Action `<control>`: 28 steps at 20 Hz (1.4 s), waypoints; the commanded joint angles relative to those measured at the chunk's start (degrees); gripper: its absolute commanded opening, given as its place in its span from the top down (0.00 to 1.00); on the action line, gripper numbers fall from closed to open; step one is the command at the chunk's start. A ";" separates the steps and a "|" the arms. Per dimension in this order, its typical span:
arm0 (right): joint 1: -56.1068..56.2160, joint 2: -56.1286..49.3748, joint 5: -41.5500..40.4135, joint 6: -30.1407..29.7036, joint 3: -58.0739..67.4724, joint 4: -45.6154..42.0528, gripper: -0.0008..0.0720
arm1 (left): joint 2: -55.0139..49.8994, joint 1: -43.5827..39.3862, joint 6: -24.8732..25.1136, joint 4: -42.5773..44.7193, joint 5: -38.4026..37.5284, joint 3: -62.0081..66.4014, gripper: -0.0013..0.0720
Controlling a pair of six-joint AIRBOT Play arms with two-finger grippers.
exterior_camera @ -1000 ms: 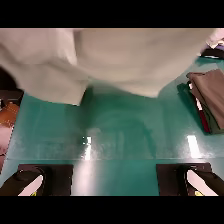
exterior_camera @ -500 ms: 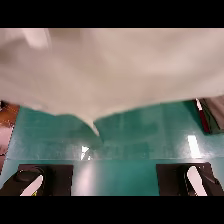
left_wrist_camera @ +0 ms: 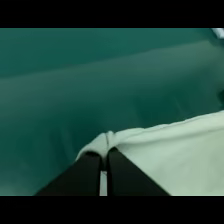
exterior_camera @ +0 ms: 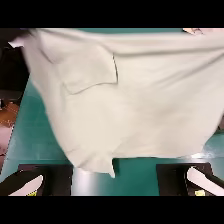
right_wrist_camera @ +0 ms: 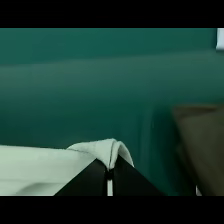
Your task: Fold the shirts.
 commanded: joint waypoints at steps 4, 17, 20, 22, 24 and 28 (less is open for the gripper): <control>14.69 -26.08 7.76 2.62 0.09 -12.61 0.97 | -22.45 0.04 5.35 -0.35 2.14 -3.30 0.94; 15.58 -37.33 -23.76 3.15 0.09 -13.60 0.97 | -30.21 0.11 7.30 13.31 32.33 -3.30 0.95; 16.39 -37.33 -18.73 2.14 -0.04 -18.16 0.97 | -30.73 0.09 12.68 13.90 24.85 -3.30 0.94; 17.55 -36.98 -14.45 0.87 -1.42 -20.24 0.97 | -30.75 0.11 16.31 13.92 17.94 -3.30 0.95; 18.14 -35.65 -12.55 0.83 -6.58 -20.50 0.97 | -30.86 0.09 17.84 13.81 12.68 -4.15 0.95; 19.85 -31.58 -17.20 0.92 -19.37 -20.46 0.97 | -30.86 0.09 18.32 13.92 10.86 -10.82 0.94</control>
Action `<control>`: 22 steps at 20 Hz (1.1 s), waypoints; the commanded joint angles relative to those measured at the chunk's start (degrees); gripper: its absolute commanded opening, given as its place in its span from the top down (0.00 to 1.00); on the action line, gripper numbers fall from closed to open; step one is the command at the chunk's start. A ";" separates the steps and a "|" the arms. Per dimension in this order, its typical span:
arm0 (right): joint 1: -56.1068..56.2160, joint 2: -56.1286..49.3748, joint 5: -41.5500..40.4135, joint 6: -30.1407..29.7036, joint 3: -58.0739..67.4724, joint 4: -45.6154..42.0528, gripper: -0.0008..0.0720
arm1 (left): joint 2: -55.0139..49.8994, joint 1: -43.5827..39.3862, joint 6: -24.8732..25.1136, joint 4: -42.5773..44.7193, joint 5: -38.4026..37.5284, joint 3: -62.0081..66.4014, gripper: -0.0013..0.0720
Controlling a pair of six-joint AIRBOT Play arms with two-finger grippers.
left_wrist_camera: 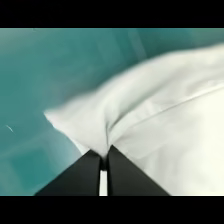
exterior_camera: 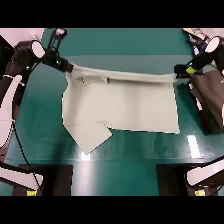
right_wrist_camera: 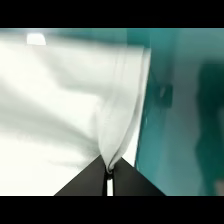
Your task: Fold the shirts.
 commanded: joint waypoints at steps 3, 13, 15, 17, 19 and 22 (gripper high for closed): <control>1.36 4.31 -5.57 -0.13 -13.38 1.07 0.97 | -0.07 0.02 1.53 0.22 -3.39 -7.67 0.94; 0.13 8.33 -0.57 -0.02 -17.70 3.48 0.47 | 0.68 0.04 -4.55 4.44 -14.05 -7.80 0.17; -2.67 10.88 3.02 -0.79 -17.70 7.78 0.47 | 2.78 1.97 -9.35 5.68 -19.19 -8.35 0.42; -5.99 13.60 7.39 -3.61 -17.86 14.14 0.48 | 7.63 5.64 -11.85 -0.11 -19.06 -13.44 0.42; -9.09 17.16 8.81 -4.50 -20.44 17.75 0.48 | 14.25 8.81 -11.98 -5.20 -17.20 -22.16 0.42; -12.22 22.93 7.80 -5.75 -28.06 18.49 0.48 | 25.62 10.86 -13.77 -7.15 -16.57 -37.64 0.42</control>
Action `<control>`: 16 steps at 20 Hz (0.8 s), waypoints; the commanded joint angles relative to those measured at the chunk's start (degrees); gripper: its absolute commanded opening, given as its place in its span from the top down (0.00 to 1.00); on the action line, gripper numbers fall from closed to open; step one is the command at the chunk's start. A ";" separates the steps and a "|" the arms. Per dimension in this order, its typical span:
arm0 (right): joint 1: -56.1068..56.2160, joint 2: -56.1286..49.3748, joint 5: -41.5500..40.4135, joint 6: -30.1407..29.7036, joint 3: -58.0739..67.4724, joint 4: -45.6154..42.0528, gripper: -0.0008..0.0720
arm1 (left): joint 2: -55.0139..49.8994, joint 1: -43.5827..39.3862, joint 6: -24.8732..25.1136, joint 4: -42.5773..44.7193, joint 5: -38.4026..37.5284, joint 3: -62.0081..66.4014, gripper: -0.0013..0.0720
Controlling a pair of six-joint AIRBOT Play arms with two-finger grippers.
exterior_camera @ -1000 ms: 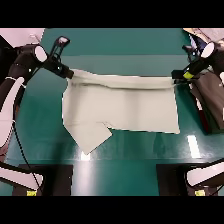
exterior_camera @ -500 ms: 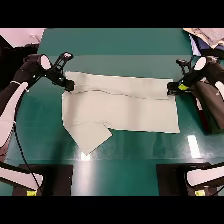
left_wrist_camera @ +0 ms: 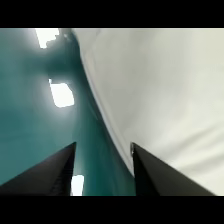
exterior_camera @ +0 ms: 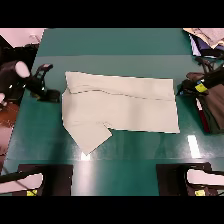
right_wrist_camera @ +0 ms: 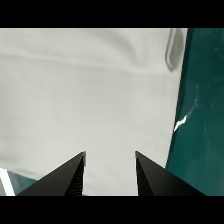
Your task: Fold the shirts.
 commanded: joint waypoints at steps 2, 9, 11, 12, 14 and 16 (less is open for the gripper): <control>-3.96 8.02 -0.55 -2.12 -9.94 3.41 0.48 | 15.80 2.29 -2.78 -8.15 1.57 -20.48 0.42; -3.89 14.49 -3.58 -3.91 -16.52 3.41 0.48 | 22.40 2.29 -2.71 -23.19 5.73 -36.17 0.42; -3.89 15.65 -4.33 -3.91 -16.50 3.41 0.49 | 22.40 2.29 -2.75 -23.28 7.02 -37.46 0.42; -3.89 16.17 -4.52 -3.91 -16.50 3.39 0.48 | 22.40 2.29 -2.75 -23.26 7.56 -37.59 0.42; -3.91 17.16 -5.09 -3.91 -16.50 3.39 0.49 | 22.29 2.27 -2.75 -23.21 9.09 -37.66 0.42; -3.91 17.66 -5.25 -3.91 -16.50 3.39 0.49 | 21.94 2.23 -3.17 -23.52 10.49 -37.73 0.42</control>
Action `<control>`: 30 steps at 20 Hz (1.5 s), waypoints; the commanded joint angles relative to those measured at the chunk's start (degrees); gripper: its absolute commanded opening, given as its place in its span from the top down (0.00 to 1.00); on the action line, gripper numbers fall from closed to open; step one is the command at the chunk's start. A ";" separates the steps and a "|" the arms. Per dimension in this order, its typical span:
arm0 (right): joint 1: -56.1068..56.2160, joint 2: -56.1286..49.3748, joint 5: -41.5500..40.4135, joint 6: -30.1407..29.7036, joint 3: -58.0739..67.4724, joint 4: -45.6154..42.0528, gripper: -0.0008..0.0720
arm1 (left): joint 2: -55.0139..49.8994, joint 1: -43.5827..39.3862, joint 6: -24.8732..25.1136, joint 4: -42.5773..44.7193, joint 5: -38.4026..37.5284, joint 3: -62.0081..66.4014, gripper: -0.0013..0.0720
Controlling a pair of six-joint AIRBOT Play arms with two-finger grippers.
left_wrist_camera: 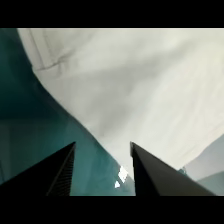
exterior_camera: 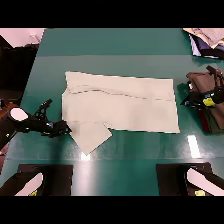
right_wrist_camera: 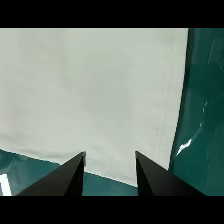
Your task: Fold the shirts.
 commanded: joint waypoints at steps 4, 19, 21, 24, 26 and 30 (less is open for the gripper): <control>-0.02 1.11 -0.44 -0.02 -0.17 0.20 0.49 | -0.09 -0.02 -0.33 -1.36 4.79 -1.77 0.42; -0.09 1.09 4.02 -1.95 -2.14 0.07 0.49 | 0.04 -0.02 0.57 -7.48 9.33 -4.39 0.95; -2.21 1.09 4.15 -1.97 -7.08 -0.52 0.49 | 0.09 -0.02 3.54 -7.37 6.84 -2.16 0.95; -9.38 1.09 1.44 -3.34 -14.69 -0.46 0.48 | 0.33 -0.02 6.45 -7.28 2.89 1.64 0.95; -14.51 1.05 0.13 -4.72 -19.06 -0.39 0.48 | 0.33 -0.02 6.95 -7.37 2.16 2.60 0.95; -18.78 1.05 -3.96 -7.52 -25.49 1.92 0.48 | 0.33 -0.02 7.28 -7.39 2.54 2.62 0.95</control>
